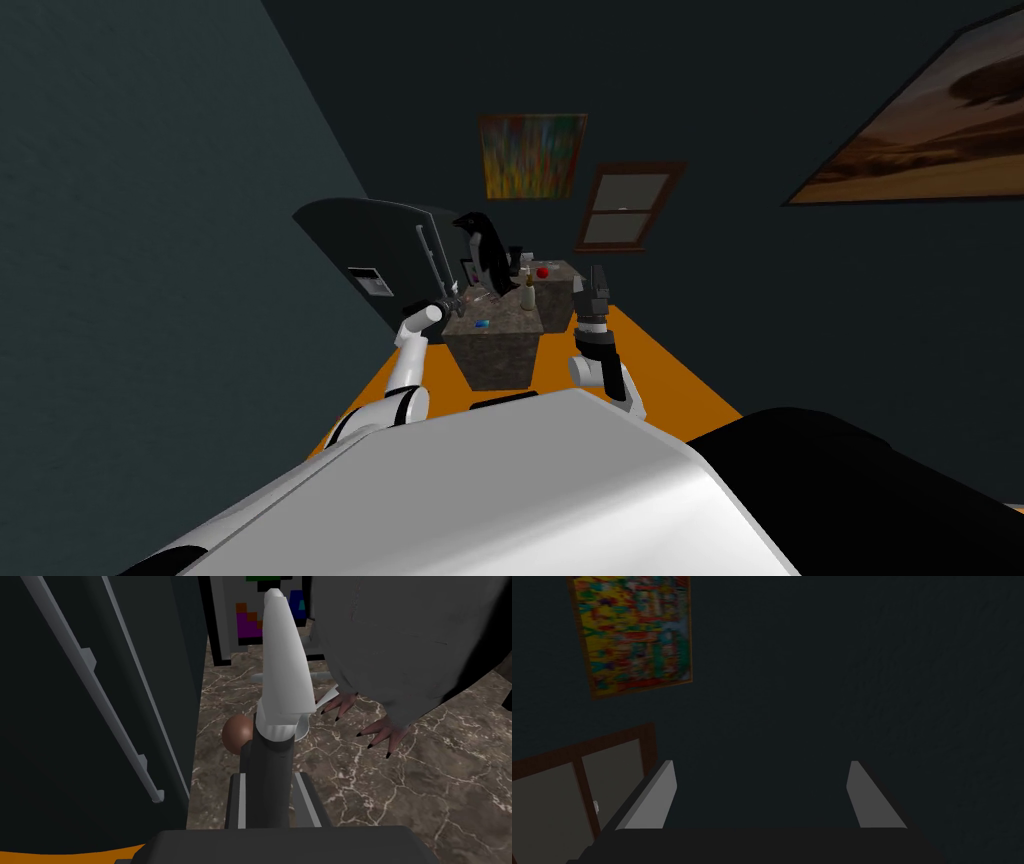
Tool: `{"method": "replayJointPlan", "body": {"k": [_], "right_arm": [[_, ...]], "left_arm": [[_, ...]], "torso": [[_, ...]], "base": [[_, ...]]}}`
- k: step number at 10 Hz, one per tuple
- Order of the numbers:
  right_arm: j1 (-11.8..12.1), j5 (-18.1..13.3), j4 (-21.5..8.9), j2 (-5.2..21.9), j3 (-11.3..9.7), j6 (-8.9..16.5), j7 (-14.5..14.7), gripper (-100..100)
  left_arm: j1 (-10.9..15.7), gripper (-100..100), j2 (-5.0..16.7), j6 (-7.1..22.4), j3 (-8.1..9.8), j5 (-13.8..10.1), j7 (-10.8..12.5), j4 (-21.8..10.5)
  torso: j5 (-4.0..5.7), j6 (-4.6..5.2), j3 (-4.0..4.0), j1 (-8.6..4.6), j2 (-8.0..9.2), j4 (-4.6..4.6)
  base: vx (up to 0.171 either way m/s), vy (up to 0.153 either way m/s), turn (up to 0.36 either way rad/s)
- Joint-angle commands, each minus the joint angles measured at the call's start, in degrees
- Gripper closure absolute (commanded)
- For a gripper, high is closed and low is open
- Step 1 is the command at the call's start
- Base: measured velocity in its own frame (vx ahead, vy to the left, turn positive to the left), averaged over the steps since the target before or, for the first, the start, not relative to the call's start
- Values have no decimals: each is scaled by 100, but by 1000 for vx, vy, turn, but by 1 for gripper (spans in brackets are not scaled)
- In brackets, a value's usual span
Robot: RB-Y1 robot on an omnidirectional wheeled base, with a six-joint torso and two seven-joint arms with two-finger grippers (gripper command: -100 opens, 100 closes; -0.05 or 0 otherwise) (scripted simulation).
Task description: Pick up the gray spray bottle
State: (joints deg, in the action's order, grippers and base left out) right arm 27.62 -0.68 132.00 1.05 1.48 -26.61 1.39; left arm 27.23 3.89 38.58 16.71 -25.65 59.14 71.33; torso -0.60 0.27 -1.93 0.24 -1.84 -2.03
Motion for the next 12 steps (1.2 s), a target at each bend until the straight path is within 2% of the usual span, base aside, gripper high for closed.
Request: {"method": "replayJointPlan", "body": {"k": [1, 3, 4, 5, 7, 10, 11, 12], "right_arm": [[0, 0, 0, 0, 0, 0, 0, 0], [1, 0, 0, 0, 0, 0, 0, 0], [0, 0, 0, 0, 0, 0, 0, 0], [0, 0, 0, 0, 0, 0, 0, 0], [0, 0, 0, 0, 0, 0, 0, 0], [0, 0, 0, 0, 0, 0, 0, 0], [0, 0, 0, 0, 0, 0, 0, 0], [0, 0, 0, 0, 0, 0, 0, 0]], "left_arm": [[-286, 100, -100, 286, -61, 157, 203, 286], [-570, 100, -100, 306, -61, 157, 203, 719], [-570, 100, -100, 306, -61, 157, 203, 949], [-871, 100, -191, 633, -123, 289, 403, 1158], [-1160, 100, -191, 633, -123, 289, 403, 1531], [-1160, 100, -191, 633, -123, 289, 403, 1933], [-1467, 100, -281, 897, -185, 422, 603, 2122], [-1616, 100, -281, 960, -185, 422, 603, 2288]], "torso": [[0, 0, 0, 0, 0, 0], [-5, 5, -17, 0, -24, -13], [-3, -1, -13, 2, -17, -10], [0, 0, -4, 1, -7, 0], [-5, 2, -17, 6, -23, -12], [-4, -6, -12, 12, -8, -15], [-3, -7, -8, 12, -3, -12], [-7, 2, -19, 10, -18, -22]], "base": [[59, 8, -125], [51, 5, -35], [5, -5, 15], [52, 10, -97], [54, 5, -50], [2, -3, 5], [54, 4, -123], [74, 8, -78]]}}
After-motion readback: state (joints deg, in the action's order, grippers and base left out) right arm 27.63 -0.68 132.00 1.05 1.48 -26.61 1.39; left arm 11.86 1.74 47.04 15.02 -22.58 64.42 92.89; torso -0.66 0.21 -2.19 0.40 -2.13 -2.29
